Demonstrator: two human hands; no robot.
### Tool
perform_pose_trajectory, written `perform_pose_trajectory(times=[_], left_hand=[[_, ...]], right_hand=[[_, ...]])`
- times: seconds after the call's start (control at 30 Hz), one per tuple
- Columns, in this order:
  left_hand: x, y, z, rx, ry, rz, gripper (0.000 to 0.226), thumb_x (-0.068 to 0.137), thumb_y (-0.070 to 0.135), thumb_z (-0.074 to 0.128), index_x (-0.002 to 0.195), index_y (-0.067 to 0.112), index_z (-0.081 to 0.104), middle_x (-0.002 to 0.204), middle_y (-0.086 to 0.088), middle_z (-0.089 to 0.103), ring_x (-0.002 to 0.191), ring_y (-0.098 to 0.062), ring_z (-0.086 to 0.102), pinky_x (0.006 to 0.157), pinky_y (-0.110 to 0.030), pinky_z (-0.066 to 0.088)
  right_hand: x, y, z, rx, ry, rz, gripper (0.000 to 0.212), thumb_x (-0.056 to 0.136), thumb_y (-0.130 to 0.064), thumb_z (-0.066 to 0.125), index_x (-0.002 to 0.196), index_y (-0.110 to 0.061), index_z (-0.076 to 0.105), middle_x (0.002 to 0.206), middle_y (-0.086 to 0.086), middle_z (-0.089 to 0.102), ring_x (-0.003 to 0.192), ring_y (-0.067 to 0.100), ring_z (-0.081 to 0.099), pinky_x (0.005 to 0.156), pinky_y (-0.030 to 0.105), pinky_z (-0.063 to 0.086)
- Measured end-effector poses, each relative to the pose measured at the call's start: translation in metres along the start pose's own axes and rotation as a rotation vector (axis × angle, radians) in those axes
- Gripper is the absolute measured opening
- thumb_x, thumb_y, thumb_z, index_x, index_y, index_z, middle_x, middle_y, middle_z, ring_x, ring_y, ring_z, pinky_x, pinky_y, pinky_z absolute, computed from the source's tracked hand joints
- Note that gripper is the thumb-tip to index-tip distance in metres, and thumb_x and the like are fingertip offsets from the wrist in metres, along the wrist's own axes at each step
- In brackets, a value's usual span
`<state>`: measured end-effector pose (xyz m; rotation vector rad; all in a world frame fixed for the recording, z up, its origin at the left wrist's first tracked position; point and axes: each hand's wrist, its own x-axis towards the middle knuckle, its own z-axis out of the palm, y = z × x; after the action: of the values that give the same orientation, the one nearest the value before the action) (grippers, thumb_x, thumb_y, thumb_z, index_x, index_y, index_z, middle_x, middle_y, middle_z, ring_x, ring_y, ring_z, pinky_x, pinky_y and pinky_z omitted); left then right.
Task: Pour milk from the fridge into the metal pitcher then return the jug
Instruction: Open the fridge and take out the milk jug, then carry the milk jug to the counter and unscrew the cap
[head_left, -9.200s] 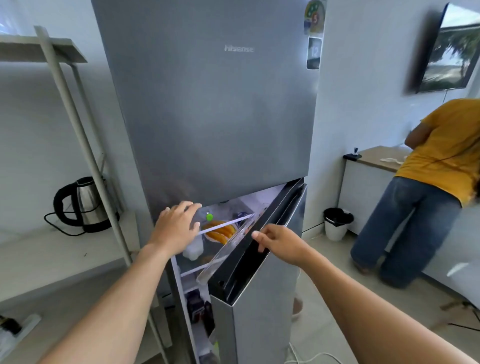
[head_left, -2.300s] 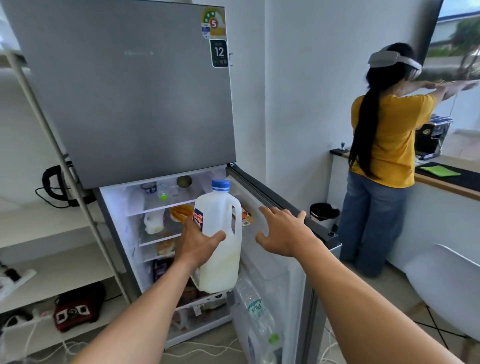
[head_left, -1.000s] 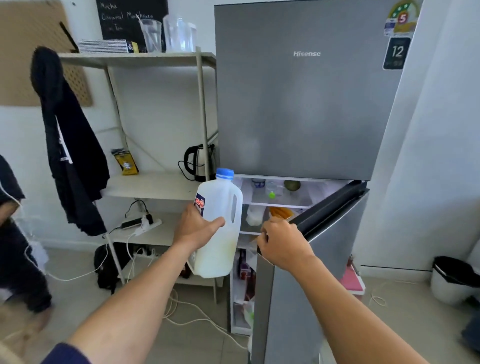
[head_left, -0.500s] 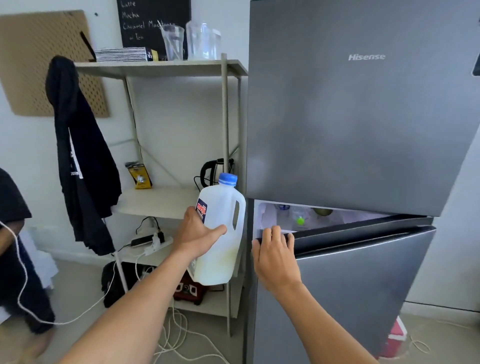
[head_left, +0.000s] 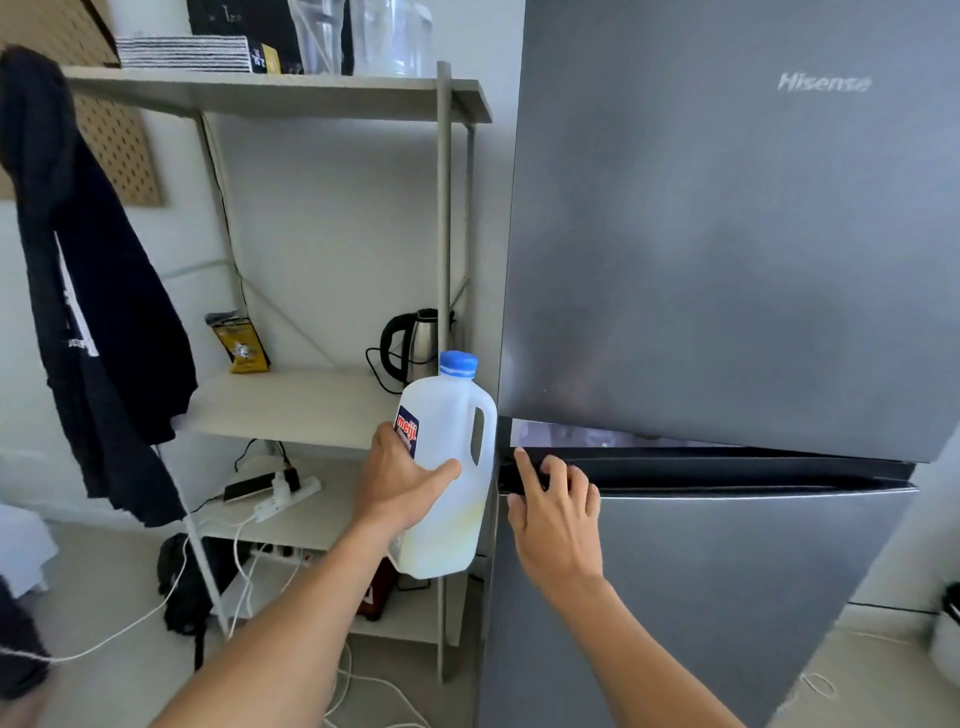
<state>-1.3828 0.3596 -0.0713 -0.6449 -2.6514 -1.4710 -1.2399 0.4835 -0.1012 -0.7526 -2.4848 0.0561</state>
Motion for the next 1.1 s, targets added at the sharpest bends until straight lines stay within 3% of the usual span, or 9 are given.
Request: perform_pose_trajectory(times=[0.1,0.23,0.33,0.43,0.53,0.63,0.77,0.97,1.1], left_hand=[[0.012,-0.002,0.005,-0.001,-0.003,0.010,0.067,0.054,0.051,0.072,0.105,0.018,0.042,0.101,0.005,0.055,0.090,-0.025,0.060,0.076,-0.039,0.054],[0.025,-0.007,0.012,-0.007,-0.008,0.016,0.069,0.051,0.053,0.069,0.105,0.019,0.042,0.104,0.003,0.056,0.090,-0.025,0.061,0.073,-0.037,0.052],[0.030,-0.008,0.018,-0.028,-0.008,0.019,0.070,0.050,0.053,0.069,0.105,0.021,0.041,0.104,0.005,0.054,0.089,-0.024,0.060,0.070,-0.033,0.047],[0.035,-0.011,0.025,-0.057,0.003,0.016,0.069,0.050,0.052,0.070,0.105,0.020,0.041,0.103,0.004,0.053,0.090,-0.024,0.060,0.071,-0.034,0.048],[0.038,-0.015,0.030,-0.057,-0.001,0.011,0.069,0.051,0.052,0.070,0.105,0.019,0.042,0.103,0.005,0.053,0.088,-0.024,0.059,0.065,-0.031,0.045],[0.038,-0.019,0.034,-0.030,-0.021,0.016,0.069,0.051,0.053,0.069,0.104,0.020,0.041,0.103,0.006,0.052,0.086,-0.021,0.055,0.063,-0.030,0.039],[0.034,-0.021,0.037,-0.011,-0.051,0.011,0.070,0.052,0.052,0.071,0.107,0.020,0.041,0.106,0.005,0.054,0.088,-0.021,0.056,0.070,-0.031,0.043],[0.024,-0.024,0.031,-0.025,-0.077,-0.009,0.070,0.055,0.049,0.072,0.109,0.020,0.040,0.111,0.002,0.054,0.098,-0.025,0.060,0.083,-0.043,0.054],[0.019,-0.023,0.025,-0.029,-0.063,-0.015,0.068,0.057,0.047,0.074,0.110,0.020,0.040,0.112,0.002,0.054,0.098,-0.025,0.060,0.082,-0.041,0.053]], right_hand=[[0.004,0.011,0.014,-0.030,0.004,-0.062,0.057,0.096,-0.028,0.050,0.149,-0.018,0.032,0.105,0.005,0.058,0.100,0.028,0.055,0.108,0.048,0.036],[0.014,0.028,0.023,0.105,-0.063,-0.083,0.054,0.099,-0.023,0.039,0.149,-0.007,0.026,0.136,0.005,0.049,0.134,0.023,0.036,0.122,0.034,0.006],[0.022,0.028,0.029,0.086,-0.106,-0.052,0.051,0.100,-0.023,0.033,0.150,-0.011,0.026,0.155,0.002,0.030,0.147,0.022,0.013,0.122,0.033,0.000],[0.033,0.025,0.033,0.106,-0.137,0.000,0.054,0.100,-0.022,0.032,0.153,-0.015,0.020,0.160,-0.002,0.020,0.149,0.018,0.007,0.122,0.032,0.003],[0.042,0.024,0.033,0.156,-0.187,0.046,0.057,0.098,-0.021,0.033,0.153,-0.018,0.018,0.161,-0.006,0.015,0.149,0.013,0.002,0.120,0.032,0.017],[0.046,0.023,0.033,0.192,-0.210,0.091,0.060,0.096,-0.018,0.035,0.153,-0.022,0.017,0.161,-0.013,0.010,0.148,0.007,-0.002,0.112,0.030,0.031],[0.057,0.026,0.028,0.187,-0.266,0.104,0.064,0.094,-0.014,0.038,0.153,-0.022,0.015,0.161,-0.013,0.008,0.148,0.007,-0.005,0.101,0.031,0.040],[0.066,0.029,0.022,0.247,-0.373,0.112,0.065,0.094,-0.013,0.040,0.153,-0.023,0.015,0.162,-0.013,0.005,0.148,0.008,-0.006,0.100,0.036,0.041],[0.069,0.028,0.018,0.427,-0.388,0.160,0.056,0.099,-0.035,0.045,0.149,-0.019,0.029,0.163,-0.003,0.005,0.148,0.016,-0.009,0.119,0.044,0.019]])
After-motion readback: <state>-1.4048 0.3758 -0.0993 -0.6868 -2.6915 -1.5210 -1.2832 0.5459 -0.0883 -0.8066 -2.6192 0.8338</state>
